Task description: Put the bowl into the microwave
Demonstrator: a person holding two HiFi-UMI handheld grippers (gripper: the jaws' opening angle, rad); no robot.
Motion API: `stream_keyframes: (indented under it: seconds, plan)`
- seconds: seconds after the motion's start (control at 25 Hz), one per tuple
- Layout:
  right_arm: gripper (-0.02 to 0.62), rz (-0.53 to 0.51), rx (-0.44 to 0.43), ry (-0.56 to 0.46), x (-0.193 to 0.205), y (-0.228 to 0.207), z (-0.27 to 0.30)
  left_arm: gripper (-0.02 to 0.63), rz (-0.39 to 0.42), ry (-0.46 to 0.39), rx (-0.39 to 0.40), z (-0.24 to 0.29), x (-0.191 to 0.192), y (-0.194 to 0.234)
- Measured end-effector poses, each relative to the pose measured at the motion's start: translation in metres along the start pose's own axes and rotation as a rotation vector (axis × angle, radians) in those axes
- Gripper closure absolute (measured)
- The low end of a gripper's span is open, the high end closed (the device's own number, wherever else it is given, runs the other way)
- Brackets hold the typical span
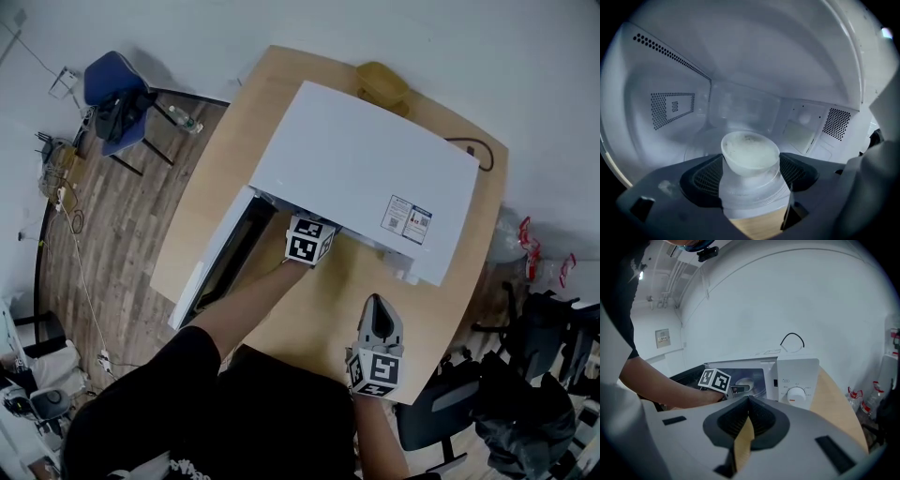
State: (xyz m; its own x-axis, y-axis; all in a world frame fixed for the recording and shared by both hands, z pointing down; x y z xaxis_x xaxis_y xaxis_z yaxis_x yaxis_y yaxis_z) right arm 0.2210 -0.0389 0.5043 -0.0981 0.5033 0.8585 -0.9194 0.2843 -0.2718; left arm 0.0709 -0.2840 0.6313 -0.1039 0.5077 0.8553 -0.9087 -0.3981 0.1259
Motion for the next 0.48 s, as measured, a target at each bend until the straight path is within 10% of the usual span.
stream_keyframes:
  seconds: [0.48]
  plan:
    - [0.535, -0.008, 0.046, -0.017, -0.0038, -0.0087, -0.0086, 0.244, -0.027, -0.004, 0.023, -0.0003, 0.0019, -0.0004]
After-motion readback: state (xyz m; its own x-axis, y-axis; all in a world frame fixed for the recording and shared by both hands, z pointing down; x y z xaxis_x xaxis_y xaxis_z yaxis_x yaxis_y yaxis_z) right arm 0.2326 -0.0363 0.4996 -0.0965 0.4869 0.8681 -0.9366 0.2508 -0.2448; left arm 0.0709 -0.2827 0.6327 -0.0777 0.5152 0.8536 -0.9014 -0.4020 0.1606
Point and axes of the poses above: the fingertips, and each gripper's own axes: z forward along the fingers, y to its left, x out of its underside, the point moved 10 cm from there along -z, backward along the fingers, and after that the axes turned 14 degrees about -x, right-handed, at the moved point
